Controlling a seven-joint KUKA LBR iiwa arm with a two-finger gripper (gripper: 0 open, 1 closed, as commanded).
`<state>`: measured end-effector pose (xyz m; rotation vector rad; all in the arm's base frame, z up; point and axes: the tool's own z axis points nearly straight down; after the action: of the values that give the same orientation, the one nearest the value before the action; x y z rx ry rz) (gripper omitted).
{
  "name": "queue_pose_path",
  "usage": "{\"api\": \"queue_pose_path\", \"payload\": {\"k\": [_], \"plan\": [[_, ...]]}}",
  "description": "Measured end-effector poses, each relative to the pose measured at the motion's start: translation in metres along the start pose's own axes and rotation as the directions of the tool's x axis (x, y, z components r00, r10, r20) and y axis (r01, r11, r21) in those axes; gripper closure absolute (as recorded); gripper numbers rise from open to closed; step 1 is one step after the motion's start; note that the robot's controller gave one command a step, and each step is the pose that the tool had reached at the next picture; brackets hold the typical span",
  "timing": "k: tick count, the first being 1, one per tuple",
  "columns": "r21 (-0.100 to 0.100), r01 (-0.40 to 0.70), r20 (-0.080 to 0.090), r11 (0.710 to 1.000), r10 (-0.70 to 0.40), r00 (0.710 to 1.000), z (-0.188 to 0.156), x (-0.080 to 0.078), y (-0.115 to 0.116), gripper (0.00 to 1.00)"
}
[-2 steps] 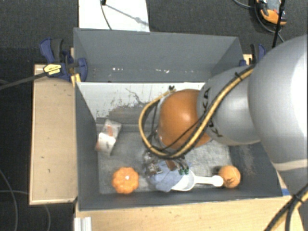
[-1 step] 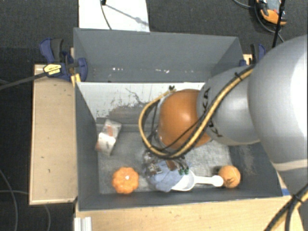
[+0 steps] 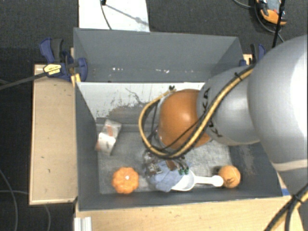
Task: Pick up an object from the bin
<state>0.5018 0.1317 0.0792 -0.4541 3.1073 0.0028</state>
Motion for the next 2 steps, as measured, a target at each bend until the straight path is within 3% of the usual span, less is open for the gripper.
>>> {"api": "queue_pose_path", "payload": {"k": [2], "plan": [[0.000, -0.003, 0.000, 1.000, 0.003, 1.000, 0.0000, 0.0000, 0.0000, 1.00]]}}
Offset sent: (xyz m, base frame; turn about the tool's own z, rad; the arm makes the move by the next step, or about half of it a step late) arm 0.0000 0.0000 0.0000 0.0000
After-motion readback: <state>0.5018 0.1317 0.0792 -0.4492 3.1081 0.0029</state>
